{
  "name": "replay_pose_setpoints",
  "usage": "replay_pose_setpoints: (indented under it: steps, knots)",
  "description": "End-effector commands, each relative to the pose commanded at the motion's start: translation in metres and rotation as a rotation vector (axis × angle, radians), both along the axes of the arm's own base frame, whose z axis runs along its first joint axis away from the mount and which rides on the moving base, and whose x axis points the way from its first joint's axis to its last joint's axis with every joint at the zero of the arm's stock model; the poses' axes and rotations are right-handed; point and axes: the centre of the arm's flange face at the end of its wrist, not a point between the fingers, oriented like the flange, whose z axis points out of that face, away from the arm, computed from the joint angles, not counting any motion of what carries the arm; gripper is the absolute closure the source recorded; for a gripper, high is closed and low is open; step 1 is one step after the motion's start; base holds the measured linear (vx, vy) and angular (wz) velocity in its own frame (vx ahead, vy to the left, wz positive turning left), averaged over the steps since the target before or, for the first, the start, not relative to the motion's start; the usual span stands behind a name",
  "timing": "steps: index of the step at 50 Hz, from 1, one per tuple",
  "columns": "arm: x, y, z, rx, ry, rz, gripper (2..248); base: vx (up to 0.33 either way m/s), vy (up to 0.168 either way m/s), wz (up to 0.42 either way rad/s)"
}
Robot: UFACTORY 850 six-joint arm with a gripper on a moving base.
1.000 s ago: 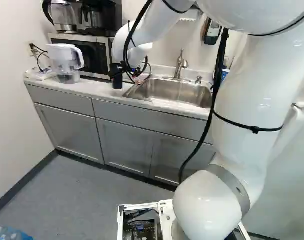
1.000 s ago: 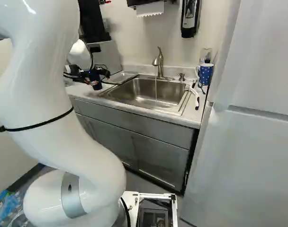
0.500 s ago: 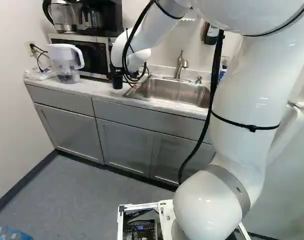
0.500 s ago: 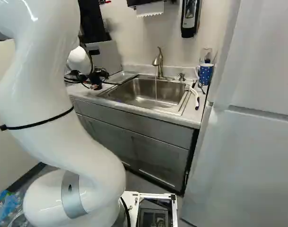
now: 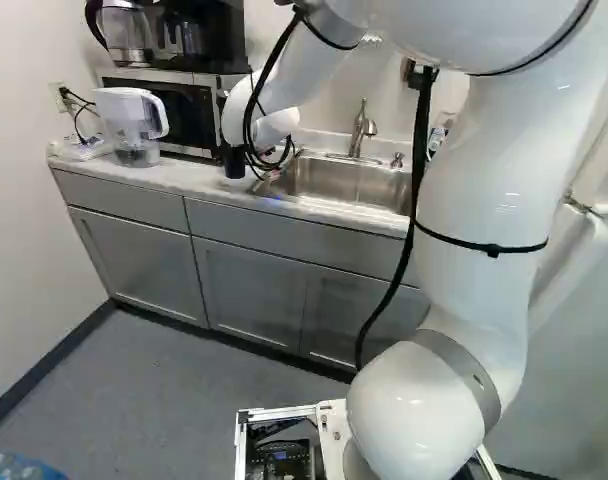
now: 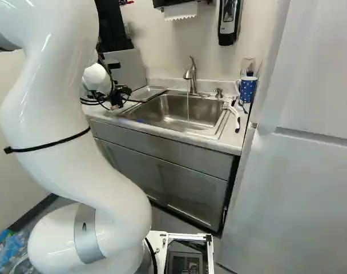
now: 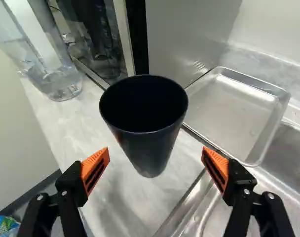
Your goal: Rinse the cup and place it in the tray
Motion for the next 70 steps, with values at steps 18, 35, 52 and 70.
replay_pose_setpoints:
  steps: [18,35,52,70]
  knots:
    - [0.007,0.003,-0.013,0.025,-0.059,0.0,3,0.0,0.0,0.0]
    - [0.014,0.006,-0.024,0.052,-0.124,-0.001,3,0.0,0.0,0.0]
    - [0.018,0.011,-0.034,0.081,-0.191,0.004,3,0.0,0.0,0.0]
    - [0.015,0.012,-0.044,0.111,-0.261,0.007,3,0.0,0.0,0.0]
